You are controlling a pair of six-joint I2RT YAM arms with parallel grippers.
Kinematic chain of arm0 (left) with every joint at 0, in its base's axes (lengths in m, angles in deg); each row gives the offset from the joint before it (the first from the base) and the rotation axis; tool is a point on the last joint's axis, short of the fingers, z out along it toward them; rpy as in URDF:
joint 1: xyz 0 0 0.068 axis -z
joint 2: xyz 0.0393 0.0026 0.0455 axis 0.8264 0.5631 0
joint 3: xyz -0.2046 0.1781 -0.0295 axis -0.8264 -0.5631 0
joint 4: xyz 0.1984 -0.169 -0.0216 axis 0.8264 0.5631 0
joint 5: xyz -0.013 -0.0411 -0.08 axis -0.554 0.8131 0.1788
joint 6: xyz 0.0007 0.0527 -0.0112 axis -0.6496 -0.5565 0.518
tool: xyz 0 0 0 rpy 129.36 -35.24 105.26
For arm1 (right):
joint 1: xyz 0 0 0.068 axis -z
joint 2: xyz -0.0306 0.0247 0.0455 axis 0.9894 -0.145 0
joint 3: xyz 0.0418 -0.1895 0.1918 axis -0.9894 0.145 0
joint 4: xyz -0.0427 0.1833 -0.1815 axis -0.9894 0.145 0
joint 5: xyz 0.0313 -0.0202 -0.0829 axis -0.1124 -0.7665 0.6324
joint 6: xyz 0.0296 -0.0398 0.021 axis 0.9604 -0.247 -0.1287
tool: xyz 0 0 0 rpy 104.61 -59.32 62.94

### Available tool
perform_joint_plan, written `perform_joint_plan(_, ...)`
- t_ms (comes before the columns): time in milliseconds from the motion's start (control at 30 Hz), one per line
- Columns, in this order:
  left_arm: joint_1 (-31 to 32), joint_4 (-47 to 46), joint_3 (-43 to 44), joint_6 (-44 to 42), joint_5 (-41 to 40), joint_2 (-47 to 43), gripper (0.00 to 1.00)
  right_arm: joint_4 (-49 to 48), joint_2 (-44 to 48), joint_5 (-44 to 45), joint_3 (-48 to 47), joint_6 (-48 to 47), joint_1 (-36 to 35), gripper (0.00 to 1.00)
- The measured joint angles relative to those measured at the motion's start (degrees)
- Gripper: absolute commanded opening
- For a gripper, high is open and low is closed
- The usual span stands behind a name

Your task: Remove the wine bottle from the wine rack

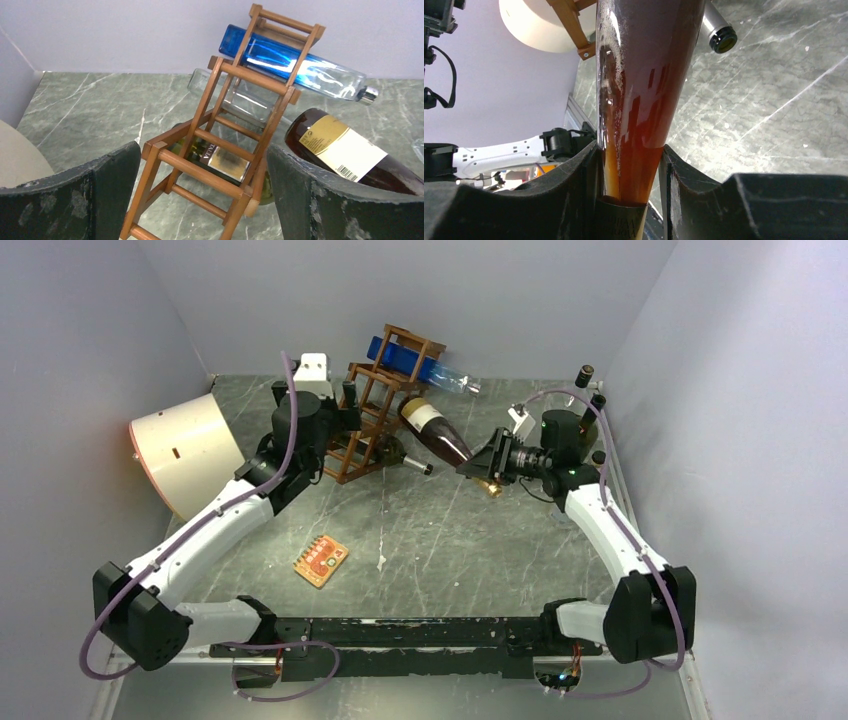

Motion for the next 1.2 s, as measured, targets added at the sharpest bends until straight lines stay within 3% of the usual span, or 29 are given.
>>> perform_joint_plan(300,0.02,-2.19,-1.73,-0.22,5.64,-3.76,0.99,6.75,5.84,0.81,0.22,1.27,1.16,0.0)
perform_joint_plan(667,1.22,-5.31,-2.8,-2.8,20.65,-3.48,0.99,18.1,11.69,2.89,0.22,0.5,2.6,0.0)
perform_joint_plan(900,7.91,-15.78,-12.09,-10.27,36.54,-5.66,1.0,26.62,12.83,4.46,-2.14,1.22,2.58,0.0)
perform_joint_plan(1067,14.23,-19.45,-15.93,-16.17,45.97,-5.38,0.99,40.22,11.26,8.72,-11.82,-3.1,2.6,0.0)
perform_joint_plan(1200,18.93,-22.62,-17.94,-20.55,50.47,-4.52,0.97,44.81,11.1,9.86,-15.96,-6.82,2.71,0.0)
